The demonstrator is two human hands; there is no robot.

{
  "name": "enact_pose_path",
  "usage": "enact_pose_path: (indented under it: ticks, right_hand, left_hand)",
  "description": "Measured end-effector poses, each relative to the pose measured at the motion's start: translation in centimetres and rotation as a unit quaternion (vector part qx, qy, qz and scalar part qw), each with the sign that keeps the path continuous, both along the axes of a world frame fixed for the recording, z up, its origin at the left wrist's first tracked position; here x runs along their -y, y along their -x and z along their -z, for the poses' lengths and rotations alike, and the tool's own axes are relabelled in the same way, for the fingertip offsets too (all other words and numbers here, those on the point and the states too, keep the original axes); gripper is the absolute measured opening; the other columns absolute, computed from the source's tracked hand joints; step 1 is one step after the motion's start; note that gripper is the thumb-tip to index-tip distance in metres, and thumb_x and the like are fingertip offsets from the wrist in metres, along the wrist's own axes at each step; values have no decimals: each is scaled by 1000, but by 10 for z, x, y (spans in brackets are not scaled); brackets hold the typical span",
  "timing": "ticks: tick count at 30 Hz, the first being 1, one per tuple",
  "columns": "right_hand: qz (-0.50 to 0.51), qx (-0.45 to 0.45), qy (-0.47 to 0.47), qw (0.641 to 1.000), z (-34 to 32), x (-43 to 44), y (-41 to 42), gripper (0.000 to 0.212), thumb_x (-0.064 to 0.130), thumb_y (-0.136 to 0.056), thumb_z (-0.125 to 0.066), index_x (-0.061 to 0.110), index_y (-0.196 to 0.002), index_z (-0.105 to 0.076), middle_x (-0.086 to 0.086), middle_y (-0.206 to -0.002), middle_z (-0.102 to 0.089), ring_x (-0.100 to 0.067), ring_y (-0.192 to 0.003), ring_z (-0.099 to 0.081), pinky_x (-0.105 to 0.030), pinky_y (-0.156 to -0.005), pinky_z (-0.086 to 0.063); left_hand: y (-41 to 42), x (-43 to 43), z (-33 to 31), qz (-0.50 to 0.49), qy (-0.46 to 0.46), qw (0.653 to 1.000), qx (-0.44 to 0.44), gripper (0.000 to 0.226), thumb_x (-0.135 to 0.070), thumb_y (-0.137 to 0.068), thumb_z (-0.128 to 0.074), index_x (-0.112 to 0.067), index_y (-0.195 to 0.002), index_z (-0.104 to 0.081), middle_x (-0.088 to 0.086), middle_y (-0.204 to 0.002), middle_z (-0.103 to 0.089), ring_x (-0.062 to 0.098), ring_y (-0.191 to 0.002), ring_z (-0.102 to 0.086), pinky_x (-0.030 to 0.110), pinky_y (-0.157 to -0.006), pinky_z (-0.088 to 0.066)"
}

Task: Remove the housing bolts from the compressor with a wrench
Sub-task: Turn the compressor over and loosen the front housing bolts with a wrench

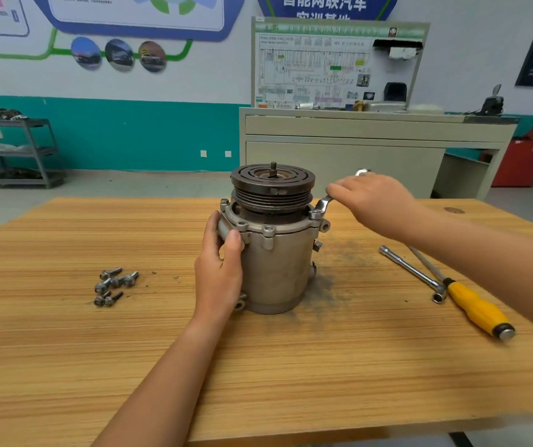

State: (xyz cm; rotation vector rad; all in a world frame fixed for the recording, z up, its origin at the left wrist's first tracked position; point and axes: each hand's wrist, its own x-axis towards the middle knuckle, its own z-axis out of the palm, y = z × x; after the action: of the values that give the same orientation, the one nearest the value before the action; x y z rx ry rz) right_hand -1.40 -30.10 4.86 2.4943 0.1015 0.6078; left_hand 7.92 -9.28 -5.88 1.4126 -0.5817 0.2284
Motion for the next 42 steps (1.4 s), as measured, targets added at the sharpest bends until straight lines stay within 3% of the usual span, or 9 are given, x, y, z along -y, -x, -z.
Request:
enact_pose_path:
  ticks: [5,10,15,20,23,26,31,37,42]
  right_hand:
    - [13,99,-132,986,9,-9,-10,24,5,-95,-42,7,-116,-54,-11,-104,-64,-30,-91,-58,-39,-72,-47]
    - [-40,181,-441,878,9,-26,30,17,19,-98,-40,10,-107,-51,-10,-72,-62,-29,-66,-61,-42,-57,-49]
    - [8,104,-424,900,11,-38,58,20,21,-96,-43,15,-107,-59,5,-57,-48,-12,-51,-45,-29,-49,-33]
    - [22,71,-757,650,9,-44,36,18,15,-94,-48,17,-108,-59,10,-40,-34,-6,-34,-27,-19,-34,-22]
    - [20,28,-795,606,13,-52,22,26,8,-92,-44,13,-114,-57,8,-38,-29,-8,-30,-21,-15,-33,-16]
    - [24,25,-808,588,15,-55,15,31,4,-90,-42,-4,-119,-49,6,-37,-28,-8,-28,-20,-12,-33,-16]
    - [-5,46,-804,593,15,-60,21,27,0,-88,-41,3,-111,-56,9,-35,-30,-6,-28,-22,-14,-30,-18]
    - [-24,-9,-783,621,20,-64,50,28,4,-90,-44,18,-109,-58,6,-41,-30,-7,-32,-23,-15,-32,-17]
    - [-10,27,-691,722,24,-66,71,33,14,-90,-52,40,-109,-50,5,-41,-43,-2,-35,-36,-13,-34,-28]
  left_hand:
    - [0,1,-1,3,-1,1000,-3,66,-43,-84,-36,-20,-146,-31,-45,-108,-33,-41,-94,-31,-11,-72,-26]
    - [-3,1,-1,-4,-8,1000,6,66,-42,-85,-35,-17,-146,-30,-43,-109,-33,-42,-92,-28,-12,-73,-23]
    - [-4,-2,-2,0,-16,1000,9,67,-45,-85,-34,-17,-146,-29,-25,-129,-32,-36,-102,-25,-11,-81,-22]
    - [-4,-1,-1,6,-21,1000,14,68,-46,-85,-34,-16,-146,-28,-22,-132,-32,-32,-106,-25,-11,-81,-22]
    - [-6,-3,-1,4,-30,999,24,67,-44,-86,-34,-15,-146,-28,-25,-128,-32,-41,-98,-24,-12,-79,-22]
    - [-8,-3,1,0,-38,999,33,65,-42,-88,-35,-15,-146,-28,-23,-129,-32,-37,-103,-25,-12,-80,-22]
    - [-16,-9,1,44,-69,996,30,57,-43,-97,-33,-19,-148,-24,-21,-136,-30,-22,-116,-25,-10,-84,-22]
    - [-17,-11,-2,103,-69,992,5,76,-62,-80,-27,-28,-147,-20,-13,-150,-27,6,-137,-27,27,-110,-25]
    - [-8,-12,5,70,-105,991,43,73,-66,-89,-32,-28,-149,-13,-22,-143,-23,-13,-128,-23,-3,-95,-20]
